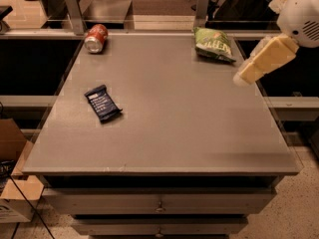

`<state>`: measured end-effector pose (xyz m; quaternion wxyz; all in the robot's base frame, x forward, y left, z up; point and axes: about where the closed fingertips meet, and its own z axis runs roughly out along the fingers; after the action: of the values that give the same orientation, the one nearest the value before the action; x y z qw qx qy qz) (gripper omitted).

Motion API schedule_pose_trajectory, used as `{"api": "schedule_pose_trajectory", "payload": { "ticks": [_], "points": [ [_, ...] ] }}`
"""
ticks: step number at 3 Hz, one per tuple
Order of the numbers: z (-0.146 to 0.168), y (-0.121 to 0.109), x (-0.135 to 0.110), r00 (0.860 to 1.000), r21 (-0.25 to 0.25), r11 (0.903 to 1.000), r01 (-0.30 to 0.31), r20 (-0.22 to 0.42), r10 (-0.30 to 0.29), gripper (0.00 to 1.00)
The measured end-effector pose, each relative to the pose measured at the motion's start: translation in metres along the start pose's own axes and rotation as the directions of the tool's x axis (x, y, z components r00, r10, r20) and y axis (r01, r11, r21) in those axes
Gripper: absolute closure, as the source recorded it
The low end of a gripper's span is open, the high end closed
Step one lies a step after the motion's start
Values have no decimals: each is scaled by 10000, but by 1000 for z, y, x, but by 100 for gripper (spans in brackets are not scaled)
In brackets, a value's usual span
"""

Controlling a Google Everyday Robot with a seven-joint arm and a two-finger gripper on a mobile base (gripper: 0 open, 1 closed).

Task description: Move green jalapeno chip bag near coke can

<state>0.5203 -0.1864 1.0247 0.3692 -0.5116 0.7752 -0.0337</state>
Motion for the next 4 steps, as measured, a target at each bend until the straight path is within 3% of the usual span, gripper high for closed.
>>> {"api": "schedule_pose_trajectory", "payload": {
  "ticks": [2, 4],
  "points": [
    [66, -48, -40, 9756, 536, 9851, -1632, 1571, 1530, 0],
    [153, -93, -46, 9449, 456, 9551, -2928, 1667, 2817, 0]
  ]
}}
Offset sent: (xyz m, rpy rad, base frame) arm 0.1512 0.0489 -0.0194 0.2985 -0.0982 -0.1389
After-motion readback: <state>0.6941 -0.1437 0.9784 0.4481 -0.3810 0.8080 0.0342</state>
